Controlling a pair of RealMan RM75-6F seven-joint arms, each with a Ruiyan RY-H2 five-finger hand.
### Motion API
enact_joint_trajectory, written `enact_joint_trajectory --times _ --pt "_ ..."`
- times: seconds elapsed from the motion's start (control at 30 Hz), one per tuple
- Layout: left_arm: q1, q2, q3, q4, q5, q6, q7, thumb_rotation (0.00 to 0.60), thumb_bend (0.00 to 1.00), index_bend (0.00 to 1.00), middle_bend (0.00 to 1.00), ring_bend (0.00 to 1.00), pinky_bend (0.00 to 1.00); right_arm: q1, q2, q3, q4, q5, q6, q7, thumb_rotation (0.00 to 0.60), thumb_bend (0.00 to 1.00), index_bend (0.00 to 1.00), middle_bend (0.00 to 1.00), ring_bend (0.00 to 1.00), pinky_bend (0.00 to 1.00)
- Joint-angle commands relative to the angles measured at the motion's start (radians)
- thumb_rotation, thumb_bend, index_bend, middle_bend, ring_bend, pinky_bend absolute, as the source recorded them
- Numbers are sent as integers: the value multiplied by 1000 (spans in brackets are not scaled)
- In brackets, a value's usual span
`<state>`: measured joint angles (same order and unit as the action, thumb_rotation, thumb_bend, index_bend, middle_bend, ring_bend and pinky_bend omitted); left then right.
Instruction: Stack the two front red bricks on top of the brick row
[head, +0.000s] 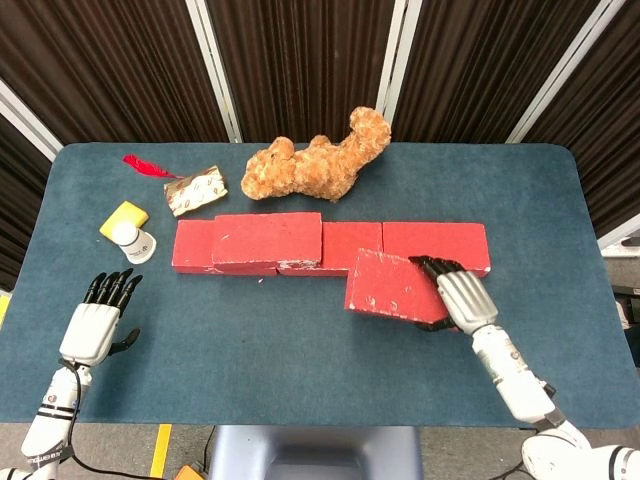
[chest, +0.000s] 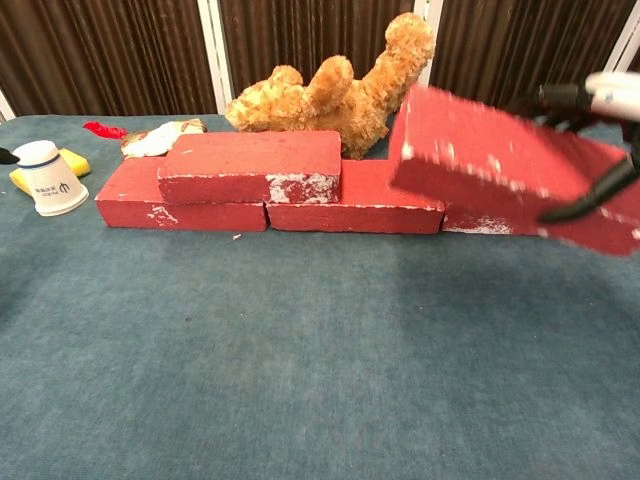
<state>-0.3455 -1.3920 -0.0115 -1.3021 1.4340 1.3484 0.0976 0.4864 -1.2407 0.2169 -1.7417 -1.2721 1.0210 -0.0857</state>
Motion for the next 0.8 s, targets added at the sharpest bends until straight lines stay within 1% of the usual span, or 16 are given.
enact_joint_trajectory --times 0.03,0.1,0.17,0.27,0.43,0.57,0.7,0.8 --pt "8 -11 -19 8 -14 18 54 600 271 0 0 0 0 94 48 97 79 -23 -79 140 600 189 698 550 561 742" --pt "12 -20 -26 4 -21 23 82 600 271 0 0 0 0 140 50 114 127 -14 -137 177 600 189 703 553 565 742" --pt "15 -27 -30 4 -27 19 101 600 272 0 0 0 0 172 32 128 174 -17 -149 194 600 189 712 560 572 742" --pt "14 -36 -32 10 -32 7 115 600 272 0 0 0 0 226 -4 142 267 -30 -160 183 600 190 741 583 591 744" --pt "12 -47 -41 33 -48 -19 118 600 274 0 0 0 0 314 -72 162 404 -40 -202 245 600 195 795 623 622 747" --pt "10 -57 -49 52 -59 -34 125 600 272 0 0 0 0 372 -119 112 527 -132 -225 281 600 202 830 648 646 758" --pt "11 -61 -55 59 -64 -37 130 600 272 0 0 0 0 404 -137 49 606 -179 -289 346 600 209 829 648 646 758" --pt "12 -62 -59 62 -67 -40 132 600 272 0 0 0 0 424 -136 9 639 -202 -335 380 600 219 809 648 642 758"
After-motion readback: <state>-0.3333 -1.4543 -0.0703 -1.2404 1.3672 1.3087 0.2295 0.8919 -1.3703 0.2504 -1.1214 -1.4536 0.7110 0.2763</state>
